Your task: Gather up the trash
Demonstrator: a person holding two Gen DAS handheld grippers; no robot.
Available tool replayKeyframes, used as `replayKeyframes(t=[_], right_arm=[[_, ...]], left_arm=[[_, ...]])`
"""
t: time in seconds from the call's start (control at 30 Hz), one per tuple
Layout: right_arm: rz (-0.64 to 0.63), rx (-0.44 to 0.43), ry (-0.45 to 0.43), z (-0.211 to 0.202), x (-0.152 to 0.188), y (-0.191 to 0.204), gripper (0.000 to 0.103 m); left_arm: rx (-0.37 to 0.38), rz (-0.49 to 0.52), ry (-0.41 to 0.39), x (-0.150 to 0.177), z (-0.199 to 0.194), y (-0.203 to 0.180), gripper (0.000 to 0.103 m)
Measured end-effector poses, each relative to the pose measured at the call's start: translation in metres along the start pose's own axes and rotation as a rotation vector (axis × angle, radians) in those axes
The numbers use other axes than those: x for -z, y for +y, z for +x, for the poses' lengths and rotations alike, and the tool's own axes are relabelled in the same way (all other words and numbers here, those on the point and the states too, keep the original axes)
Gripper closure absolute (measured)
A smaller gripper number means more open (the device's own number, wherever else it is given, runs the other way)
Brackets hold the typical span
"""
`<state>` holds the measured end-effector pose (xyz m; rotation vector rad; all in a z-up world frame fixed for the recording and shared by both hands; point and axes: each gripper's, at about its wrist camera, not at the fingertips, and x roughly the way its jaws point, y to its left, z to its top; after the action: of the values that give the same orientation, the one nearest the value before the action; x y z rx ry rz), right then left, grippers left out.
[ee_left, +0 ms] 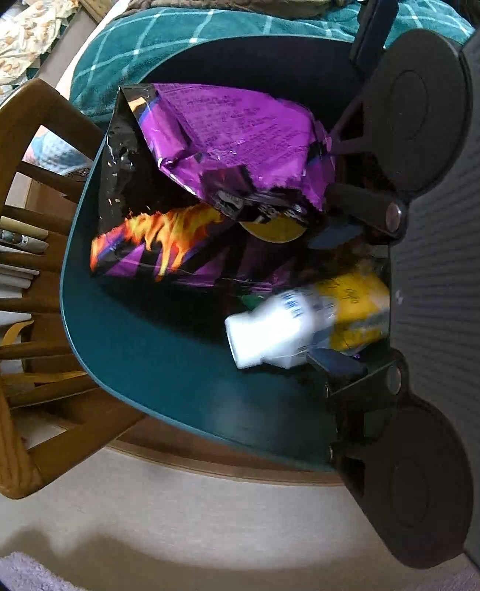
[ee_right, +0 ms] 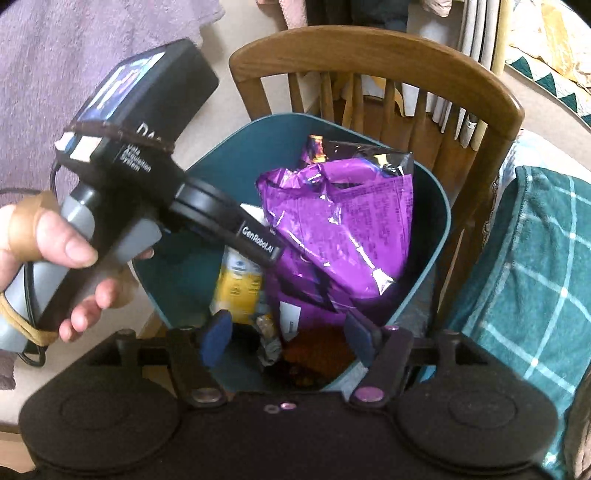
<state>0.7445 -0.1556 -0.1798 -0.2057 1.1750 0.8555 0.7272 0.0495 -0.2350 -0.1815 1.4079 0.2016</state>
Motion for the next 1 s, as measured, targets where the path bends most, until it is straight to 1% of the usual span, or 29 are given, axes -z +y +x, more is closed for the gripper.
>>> replayKeyframes(t=[0.17, 0.27, 0.47, 0.67, 0.87, 1.0], right_arm=[[0.008, -0.006, -0.016, -0.006, 0.004, 0.0, 0.036], [0.022, -0.007, -0.036, -0.012, 0.006, 0.001, 0.035], [0.068, 0.001, -0.089, -0.032, 0.014, 0.005, 0.034], [0.131, 0.026, -0.166, -0.056, 0.023, 0.014, 0.032], [0.198, 0.05, -0.259, -0.081, 0.031, 0.032, 0.03], [0.229, 0.061, -0.325, -0.098, 0.041, 0.047, 0.029]], left_arm=[[0.028, -0.015, -0.028, 0.011, -0.016, 0.009, 0.042], [0.035, 0.0, -0.065, 0.019, -0.028, 0.009, 0.039], [0.056, 0.019, -0.151, 0.038, -0.062, 0.018, 0.039], [0.067, 0.065, -0.253, 0.056, -0.101, 0.025, 0.039], [0.092, 0.115, -0.347, 0.078, -0.137, 0.037, 0.039], [0.082, 0.173, -0.417, 0.097, -0.16, 0.041, 0.039]])
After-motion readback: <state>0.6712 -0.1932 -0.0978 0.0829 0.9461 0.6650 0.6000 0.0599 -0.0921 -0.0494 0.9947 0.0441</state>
